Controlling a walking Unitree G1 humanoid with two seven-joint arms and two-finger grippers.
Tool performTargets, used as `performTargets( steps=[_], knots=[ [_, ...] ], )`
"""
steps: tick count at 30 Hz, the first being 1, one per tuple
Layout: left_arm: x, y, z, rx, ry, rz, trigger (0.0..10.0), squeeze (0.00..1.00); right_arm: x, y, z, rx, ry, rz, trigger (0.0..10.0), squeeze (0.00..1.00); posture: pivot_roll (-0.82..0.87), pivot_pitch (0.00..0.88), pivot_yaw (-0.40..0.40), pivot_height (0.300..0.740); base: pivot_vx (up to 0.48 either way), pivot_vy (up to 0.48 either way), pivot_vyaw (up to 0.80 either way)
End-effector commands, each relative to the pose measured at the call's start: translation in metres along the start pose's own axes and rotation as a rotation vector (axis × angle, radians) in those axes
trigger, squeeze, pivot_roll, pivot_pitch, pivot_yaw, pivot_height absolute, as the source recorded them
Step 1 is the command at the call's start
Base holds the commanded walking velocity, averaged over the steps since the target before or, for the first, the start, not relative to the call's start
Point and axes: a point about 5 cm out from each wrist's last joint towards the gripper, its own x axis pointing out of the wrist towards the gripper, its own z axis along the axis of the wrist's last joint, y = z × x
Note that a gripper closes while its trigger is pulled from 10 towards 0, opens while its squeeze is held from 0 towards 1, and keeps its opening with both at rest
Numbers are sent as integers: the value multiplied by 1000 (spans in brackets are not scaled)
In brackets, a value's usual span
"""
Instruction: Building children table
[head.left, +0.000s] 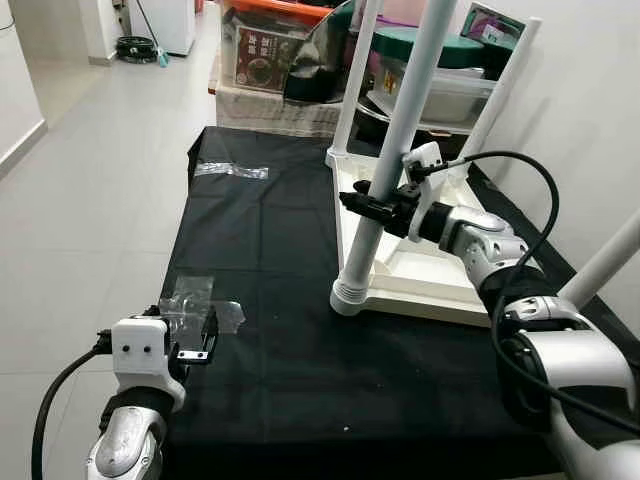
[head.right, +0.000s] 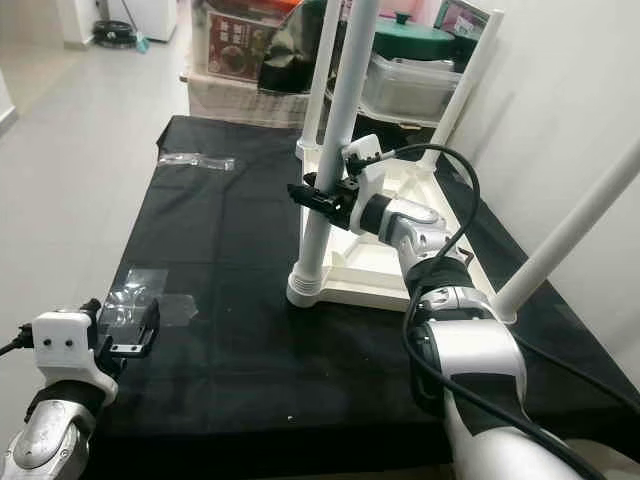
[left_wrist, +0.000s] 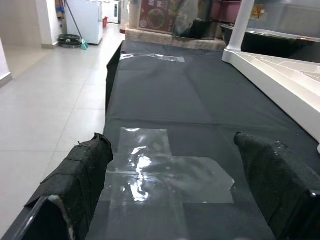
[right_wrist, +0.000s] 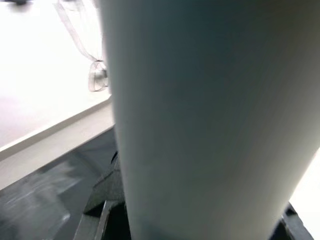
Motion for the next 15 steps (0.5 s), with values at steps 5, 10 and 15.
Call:
performTargets(
  steps=[5, 10, 15],
  knots=[
    [-2, -2, -1, 5, 5, 0, 10000, 0, -6, -16, -25, 97, -1, -359, 0, 0, 108, 0, -202, 740, 0, 0, 0],
    [-3, 0, -1, 6, 7, 1, 10000, 0, -5, -13, -51, 143, 32, -632, 0, 0, 102, 0, -191, 740, 0, 0, 0],
    [-1, -1, -1, 7, 8, -3, 10000, 0, 11, 11, -67, 157, 41, -778, 0, 0, 101, 0, -184, 740, 0, 0, 0]
  ],
)
